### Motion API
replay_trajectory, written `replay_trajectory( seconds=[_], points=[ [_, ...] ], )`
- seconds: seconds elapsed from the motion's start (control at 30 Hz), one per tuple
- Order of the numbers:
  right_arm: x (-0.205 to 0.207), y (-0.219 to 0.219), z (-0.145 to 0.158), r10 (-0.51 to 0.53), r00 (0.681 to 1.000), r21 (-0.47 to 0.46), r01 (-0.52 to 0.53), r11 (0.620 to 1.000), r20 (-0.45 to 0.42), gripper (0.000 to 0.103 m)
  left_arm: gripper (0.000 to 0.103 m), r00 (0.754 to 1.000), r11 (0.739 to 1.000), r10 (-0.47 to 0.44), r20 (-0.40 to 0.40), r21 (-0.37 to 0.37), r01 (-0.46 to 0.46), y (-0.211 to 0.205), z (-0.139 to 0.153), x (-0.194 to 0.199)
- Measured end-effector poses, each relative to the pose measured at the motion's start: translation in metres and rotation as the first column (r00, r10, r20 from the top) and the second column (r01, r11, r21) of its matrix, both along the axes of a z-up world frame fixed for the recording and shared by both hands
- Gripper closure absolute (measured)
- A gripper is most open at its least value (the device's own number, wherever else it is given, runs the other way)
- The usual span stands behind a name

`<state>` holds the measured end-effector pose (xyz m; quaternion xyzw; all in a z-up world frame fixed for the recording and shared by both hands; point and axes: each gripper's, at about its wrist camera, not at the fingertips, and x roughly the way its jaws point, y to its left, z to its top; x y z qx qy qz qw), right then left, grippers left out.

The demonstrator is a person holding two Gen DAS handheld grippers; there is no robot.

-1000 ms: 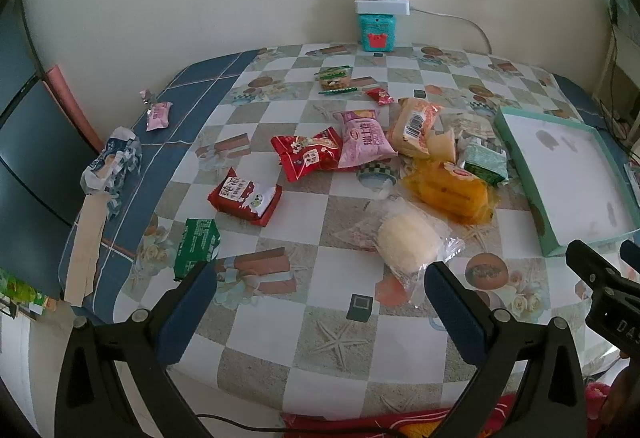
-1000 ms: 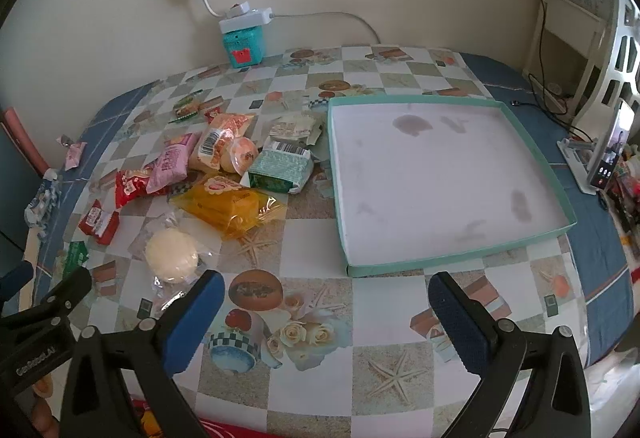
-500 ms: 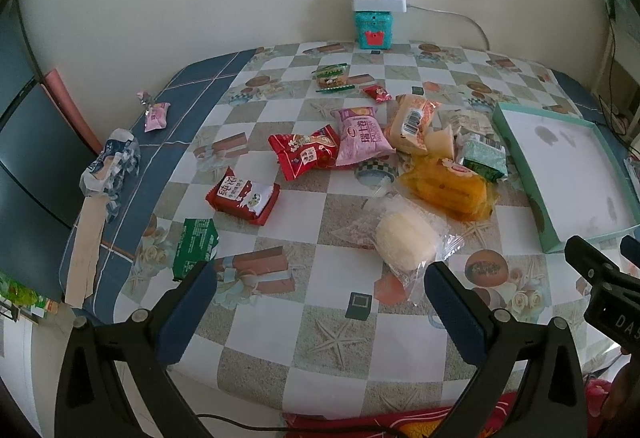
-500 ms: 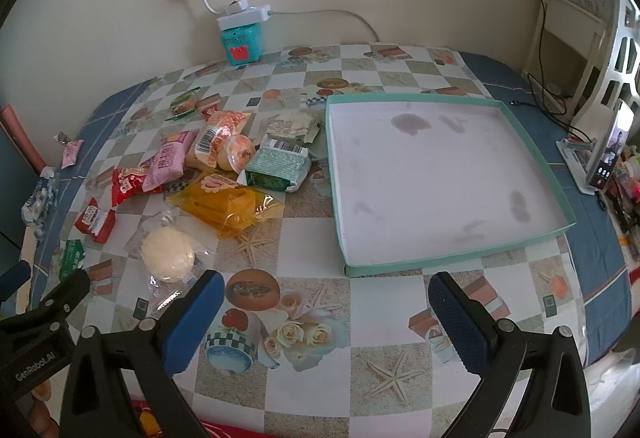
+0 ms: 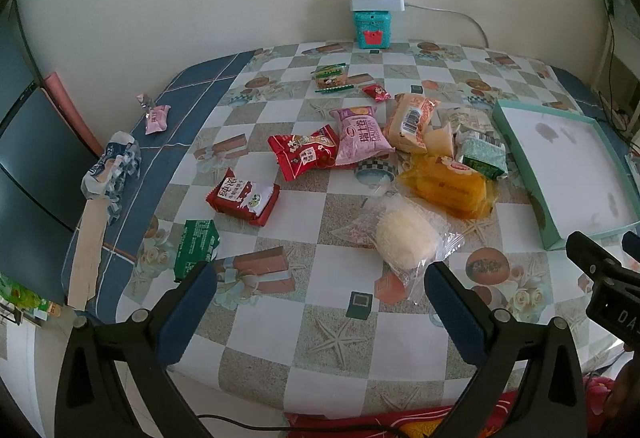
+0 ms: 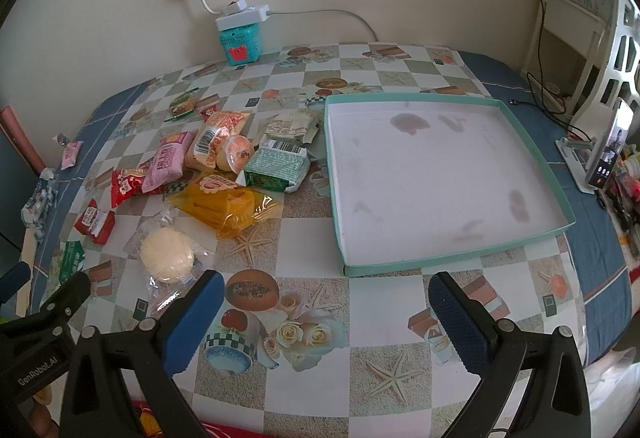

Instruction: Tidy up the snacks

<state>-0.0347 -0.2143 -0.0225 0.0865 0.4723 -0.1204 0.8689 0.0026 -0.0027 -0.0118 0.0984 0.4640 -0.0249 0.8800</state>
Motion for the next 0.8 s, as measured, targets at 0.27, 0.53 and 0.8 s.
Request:
replay_trajectory(
  seconds=[0.27, 0.53, 0.8],
  points=[
    [0.0000, -0.0001, 0.0002, 0.001, 1.000, -0.001, -0.001, 1.000, 0.000, 0.000, 0.000, 1.000, 1.000, 0.000, 0.000, 0.002, 0.000, -0.0002, -0.0001, -0.0006],
    [-0.0003, 0.0004, 0.0001, 0.000, 1.000, 0.000, 0.000, 1.000, 0.001, 0.000, 0.000, 1.000, 1.000, -0.002, -0.001, 0.002, 0.002, -0.0002, -0.0009, -0.0009],
    [0.0012, 0.0010, -0.0001, 0.005, 1.000, -0.009, -0.005, 1.000, -0.003, 0.000, 0.000, 1.000, 1.000, -0.007, -0.004, -0.001, 0.007, -0.0019, -0.0031, -0.0019]
  ],
)
